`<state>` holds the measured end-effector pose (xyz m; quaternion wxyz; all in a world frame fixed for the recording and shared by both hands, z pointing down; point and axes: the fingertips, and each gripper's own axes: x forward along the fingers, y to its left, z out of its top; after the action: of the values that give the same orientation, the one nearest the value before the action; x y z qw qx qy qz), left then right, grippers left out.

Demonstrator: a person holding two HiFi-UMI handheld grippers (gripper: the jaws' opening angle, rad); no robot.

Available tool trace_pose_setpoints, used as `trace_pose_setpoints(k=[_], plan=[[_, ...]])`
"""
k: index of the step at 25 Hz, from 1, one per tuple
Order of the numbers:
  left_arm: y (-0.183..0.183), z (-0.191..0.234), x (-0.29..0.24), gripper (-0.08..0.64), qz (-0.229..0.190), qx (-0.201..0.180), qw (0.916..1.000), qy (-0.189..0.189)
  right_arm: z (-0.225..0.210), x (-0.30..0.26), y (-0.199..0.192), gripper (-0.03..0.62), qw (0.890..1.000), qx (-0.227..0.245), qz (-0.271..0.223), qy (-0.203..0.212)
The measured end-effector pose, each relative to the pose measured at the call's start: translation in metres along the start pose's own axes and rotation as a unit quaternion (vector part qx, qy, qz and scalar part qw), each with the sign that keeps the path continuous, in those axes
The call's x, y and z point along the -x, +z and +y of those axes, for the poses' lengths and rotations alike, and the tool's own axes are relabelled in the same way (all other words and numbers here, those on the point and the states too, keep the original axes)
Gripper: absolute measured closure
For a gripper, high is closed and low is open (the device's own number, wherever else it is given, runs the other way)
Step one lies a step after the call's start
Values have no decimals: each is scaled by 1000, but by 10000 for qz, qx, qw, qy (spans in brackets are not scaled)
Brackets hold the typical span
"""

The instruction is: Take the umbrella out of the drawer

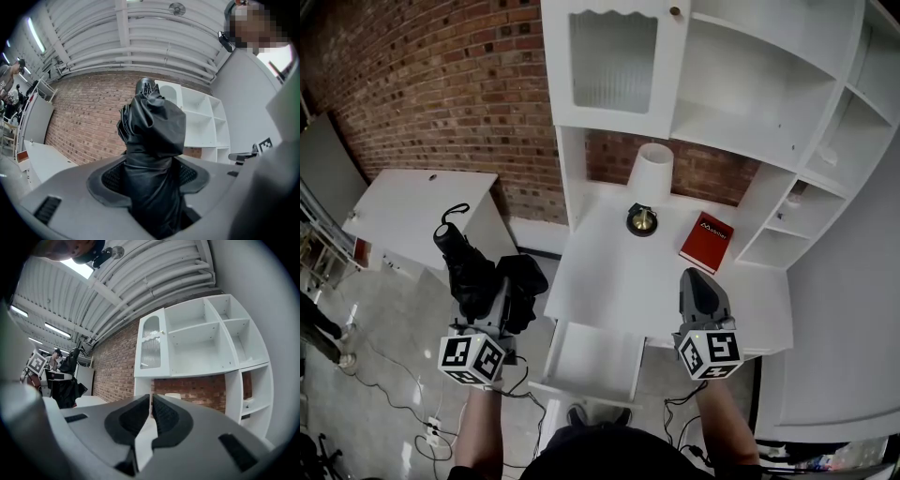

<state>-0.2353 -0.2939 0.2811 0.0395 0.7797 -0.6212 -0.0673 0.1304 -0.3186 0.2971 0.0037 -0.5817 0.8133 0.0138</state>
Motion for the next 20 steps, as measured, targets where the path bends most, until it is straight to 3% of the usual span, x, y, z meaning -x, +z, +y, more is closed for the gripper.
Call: trace_pose_setpoints(k=[20], plan=[[-6, 7, 18, 290, 76, -108, 9991, 393, -14, 3, -25, 580, 9997, -169, 175, 83]])
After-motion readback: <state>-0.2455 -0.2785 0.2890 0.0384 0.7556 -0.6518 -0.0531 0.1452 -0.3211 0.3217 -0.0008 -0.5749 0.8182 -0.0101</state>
